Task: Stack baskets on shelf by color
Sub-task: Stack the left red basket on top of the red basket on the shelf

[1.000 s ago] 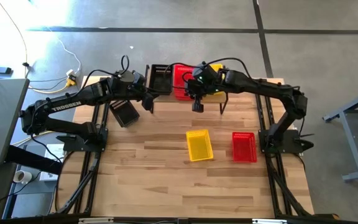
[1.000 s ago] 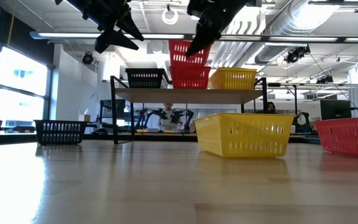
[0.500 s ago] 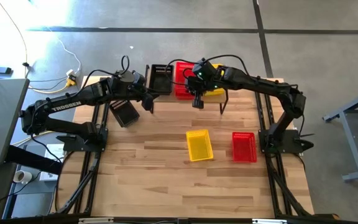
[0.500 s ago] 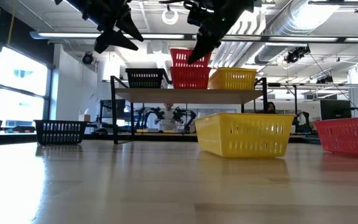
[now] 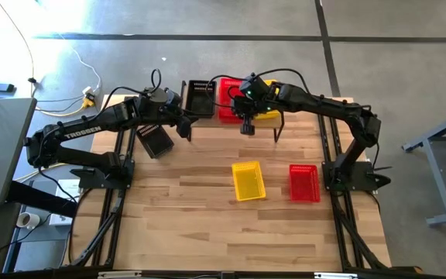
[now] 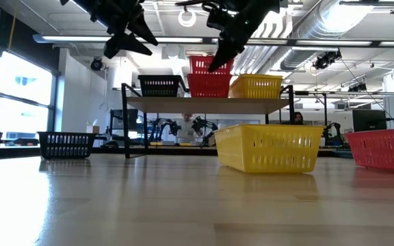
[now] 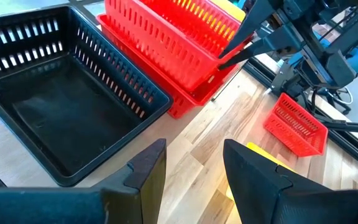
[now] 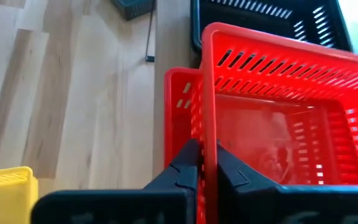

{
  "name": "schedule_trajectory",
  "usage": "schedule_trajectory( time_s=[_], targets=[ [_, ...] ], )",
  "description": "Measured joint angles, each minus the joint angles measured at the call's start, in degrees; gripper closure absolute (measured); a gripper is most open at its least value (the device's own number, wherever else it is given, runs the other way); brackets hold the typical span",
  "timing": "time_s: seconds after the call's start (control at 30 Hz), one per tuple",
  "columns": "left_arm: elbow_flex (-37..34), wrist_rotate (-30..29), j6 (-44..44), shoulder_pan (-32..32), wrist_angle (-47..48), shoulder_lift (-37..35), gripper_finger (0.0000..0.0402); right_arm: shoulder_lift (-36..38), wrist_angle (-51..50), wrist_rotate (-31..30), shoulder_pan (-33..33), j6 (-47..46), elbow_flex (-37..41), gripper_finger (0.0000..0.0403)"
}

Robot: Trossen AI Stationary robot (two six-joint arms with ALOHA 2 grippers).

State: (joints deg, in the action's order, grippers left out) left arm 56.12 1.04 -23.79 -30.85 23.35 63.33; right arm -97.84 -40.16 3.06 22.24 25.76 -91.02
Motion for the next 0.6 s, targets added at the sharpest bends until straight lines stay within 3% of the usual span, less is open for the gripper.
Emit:
schedule_trajectory(
  time_s=[0.33,0.6],
  targets=[
    [0.0,0.0,0.0,0.0,0.0,0.0,0.0252,0.0,2.0,-2.0,0.0,0.3,0.0,0.0318],
    [0.0,0.0,0.0,0.0,0.0,0.0,0.0252,0.1,1.1,-2.0,-0.4,-0.2,0.0,0.0307]
  ],
)
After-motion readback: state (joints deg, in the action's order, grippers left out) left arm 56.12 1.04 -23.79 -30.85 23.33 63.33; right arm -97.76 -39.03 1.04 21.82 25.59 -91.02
